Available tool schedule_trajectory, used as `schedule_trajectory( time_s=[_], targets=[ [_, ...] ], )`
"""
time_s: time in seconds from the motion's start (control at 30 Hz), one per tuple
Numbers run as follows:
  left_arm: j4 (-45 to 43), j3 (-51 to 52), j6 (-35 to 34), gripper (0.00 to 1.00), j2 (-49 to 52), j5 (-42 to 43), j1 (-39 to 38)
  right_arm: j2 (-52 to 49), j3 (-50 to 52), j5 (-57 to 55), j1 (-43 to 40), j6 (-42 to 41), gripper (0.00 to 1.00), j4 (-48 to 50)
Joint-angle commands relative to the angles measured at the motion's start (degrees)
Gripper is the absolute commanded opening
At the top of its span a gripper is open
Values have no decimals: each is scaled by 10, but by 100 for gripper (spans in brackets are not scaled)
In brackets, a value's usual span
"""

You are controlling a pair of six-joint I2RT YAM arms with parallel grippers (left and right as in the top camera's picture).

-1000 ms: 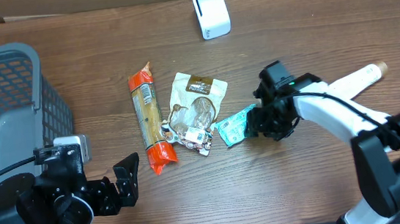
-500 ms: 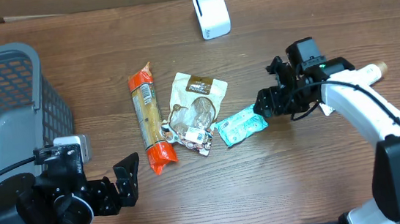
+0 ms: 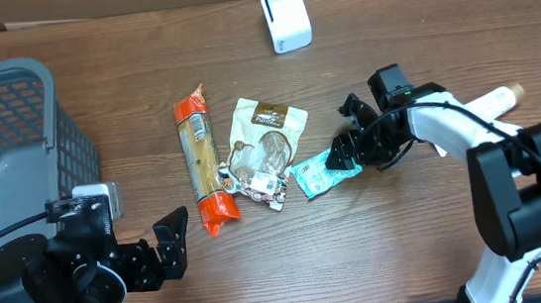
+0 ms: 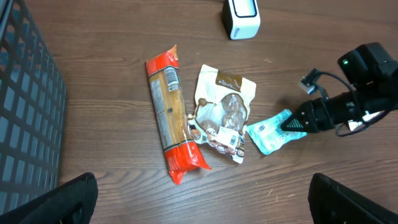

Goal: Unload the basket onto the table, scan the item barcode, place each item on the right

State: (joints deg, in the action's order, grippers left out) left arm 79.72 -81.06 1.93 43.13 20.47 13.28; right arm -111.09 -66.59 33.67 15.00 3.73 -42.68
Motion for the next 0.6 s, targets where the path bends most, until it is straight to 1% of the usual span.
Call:
schedule_trajectory(
  time_s=[0.0,0.03,0.17,0.23,0.4,0.47,0.57],
  targets=[
    [-2,-6,9,100,0,-3,2,-24,12,12,11,11,66,13],
    [-2,-6,9,100,0,-3,2,-31,15,12,15,11,62,17],
    [-2,-6,9,100,0,-3,2,-45,21,12,28,11,29,17],
    [-2,-6,9,99,0,-3,2,-44,21,12,30,10,16,12],
    [-2,-6,9,100,0,-3,2,-43,17,52,21,13,6,-4],
    [-2,-6,9,100,0,-3,2,-41,3,94,10,41,4,-30],
    [-2,-6,9,99,0,-3,2,-26,-33,156,-16,106,4,-94]
  ],
)
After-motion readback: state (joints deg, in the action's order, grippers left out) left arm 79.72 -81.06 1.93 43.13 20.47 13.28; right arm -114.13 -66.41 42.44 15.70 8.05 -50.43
